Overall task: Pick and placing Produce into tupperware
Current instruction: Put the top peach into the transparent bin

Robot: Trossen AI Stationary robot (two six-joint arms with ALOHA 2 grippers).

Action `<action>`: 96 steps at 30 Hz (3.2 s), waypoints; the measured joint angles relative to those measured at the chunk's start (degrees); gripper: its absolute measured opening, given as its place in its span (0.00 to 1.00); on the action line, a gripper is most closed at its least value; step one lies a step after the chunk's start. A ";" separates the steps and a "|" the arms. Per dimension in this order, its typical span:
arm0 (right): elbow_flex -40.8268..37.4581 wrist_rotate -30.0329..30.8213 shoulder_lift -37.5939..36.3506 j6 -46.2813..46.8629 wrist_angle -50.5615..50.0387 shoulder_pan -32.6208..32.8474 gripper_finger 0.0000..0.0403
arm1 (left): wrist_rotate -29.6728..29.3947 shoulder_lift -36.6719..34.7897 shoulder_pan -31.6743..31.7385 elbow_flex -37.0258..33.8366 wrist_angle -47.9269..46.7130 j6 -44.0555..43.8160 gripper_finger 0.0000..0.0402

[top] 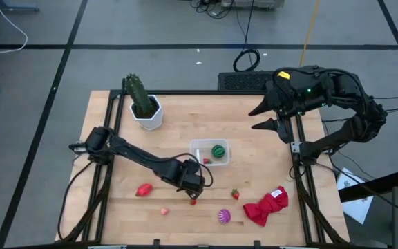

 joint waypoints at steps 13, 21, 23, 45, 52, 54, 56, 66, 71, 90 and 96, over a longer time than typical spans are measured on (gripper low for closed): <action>-0.02 0.00 -0.01 0.00 0.05 0.02 0.49 | -0.75 2.67 1.23 -0.02 0.12 -0.41 0.70; -0.02 0.00 -0.02 -0.02 0.05 0.02 0.49 | -1.55 3.96 1.73 -0.02 0.64 -0.37 0.70; -0.02 0.00 -0.02 -0.35 0.05 0.00 0.49 | -1.53 4.21 1.87 -0.03 0.35 -0.37 0.70; -0.02 0.00 -0.02 -1.81 0.03 0.02 0.49 | -0.47 5.26 3.61 -0.02 2.62 2.86 0.63; -0.02 0.00 -0.02 -2.90 0.03 0.00 0.49 | -0.04 5.25 3.61 -0.02 2.63 3.01 0.49; -0.02 0.02 -0.02 -2.95 0.03 0.02 0.49 | 0.16 5.25 3.61 -0.02 2.63 3.31 0.46; -0.02 0.00 -0.02 -2.91 0.03 0.02 0.49 | 0.78 5.25 3.61 -0.02 2.63 3.77 0.43; -0.02 0.01 -0.02 -3.02 0.03 0.01 0.49 | 2.98 5.20 3.61 -0.02 0.79 3.42 0.32; -0.02 0.01 -0.02 -3.02 0.03 0.02 0.49 | 4.21 5.14 3.61 -0.02 -0.09 1.88 0.29; -0.02 0.00 -0.04 -2.86 0.01 0.02 0.49 | 13.88 -1.71 2.96 -0.02 -1.33 0.40 0.28; -0.02 0.01 -0.04 -2.84 -0.17 0.01 0.49 | 12.11 -7.97 3.13 -0.02 -1.99 -0.49 0.28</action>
